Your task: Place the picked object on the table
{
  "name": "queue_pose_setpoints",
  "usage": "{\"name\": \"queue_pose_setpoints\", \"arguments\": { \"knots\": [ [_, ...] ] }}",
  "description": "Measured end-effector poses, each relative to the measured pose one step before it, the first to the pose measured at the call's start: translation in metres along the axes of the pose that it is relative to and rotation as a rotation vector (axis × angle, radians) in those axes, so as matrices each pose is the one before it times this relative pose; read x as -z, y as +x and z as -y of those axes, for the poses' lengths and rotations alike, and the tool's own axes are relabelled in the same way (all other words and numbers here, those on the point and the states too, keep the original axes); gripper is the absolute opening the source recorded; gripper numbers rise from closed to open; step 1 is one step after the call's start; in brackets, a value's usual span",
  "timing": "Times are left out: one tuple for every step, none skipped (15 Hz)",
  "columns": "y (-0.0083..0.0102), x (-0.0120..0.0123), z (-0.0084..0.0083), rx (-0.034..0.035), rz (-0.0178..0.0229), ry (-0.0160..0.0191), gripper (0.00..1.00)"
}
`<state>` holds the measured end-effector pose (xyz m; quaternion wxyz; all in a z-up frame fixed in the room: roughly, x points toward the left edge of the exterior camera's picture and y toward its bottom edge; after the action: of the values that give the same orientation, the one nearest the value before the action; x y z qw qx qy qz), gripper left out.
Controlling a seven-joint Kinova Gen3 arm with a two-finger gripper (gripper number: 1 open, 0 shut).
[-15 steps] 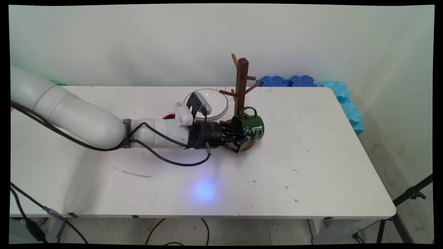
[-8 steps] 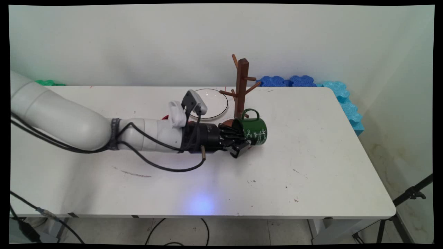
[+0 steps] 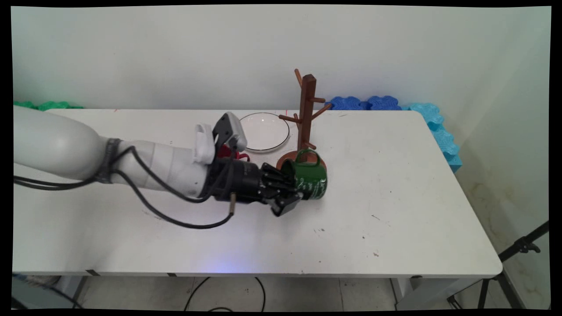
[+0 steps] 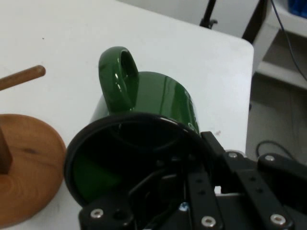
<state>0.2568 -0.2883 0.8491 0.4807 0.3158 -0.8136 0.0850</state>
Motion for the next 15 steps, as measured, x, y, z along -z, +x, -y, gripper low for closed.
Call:
{"name": "queue_pose_setpoints", "arguments": {
  "knots": [
    [0.00186,0.00533,-0.00128,-0.01846,0.02125,-0.00231,0.00],
    [0.00246,0.00582,-0.00067,-0.02138,0.02427,-0.00120,0.00],
    [0.00198,0.00506,-0.00002,-0.01645,0.02055,0.00022,0.00],
    [0.00259,0.00595,0.00053,-0.01725,0.02377,0.00181,0.00],
    [0.00139,0.00349,0.00061,-0.00919,0.01545,0.00178,0.00],
    [0.00216,0.00511,0.00136,-0.01025,0.02585,0.00514,0.00],
    [0.00251,0.00663,0.00218,-0.00718,0.02926,0.00742,0.00],
    [0.00149,0.00394,0.00139,-0.00343,0.01668,0.00376,0.00],
    [0.00216,0.00603,0.00229,-0.00455,0.02434,0.00539,0.00],
    [0.00129,0.00428,0.00165,-0.00320,0.01574,0.00377,0.00],
    [0.00205,0.00674,0.00252,-0.00400,0.02298,0.00742,0.00],
    [0.00272,0.00734,0.00194,-0.00869,0.02329,0.00437,0.00],
    [0.00275,0.00675,0.00107,-0.01467,0.02013,-0.00027,0.00],
    [0.00259,0.00465,0.00116,-0.01668,0.01791,-0.00232,0.00],
    [0.00239,0.00534,0.00141,-0.01892,0.02081,-0.00130,0.00]
  ]
}}
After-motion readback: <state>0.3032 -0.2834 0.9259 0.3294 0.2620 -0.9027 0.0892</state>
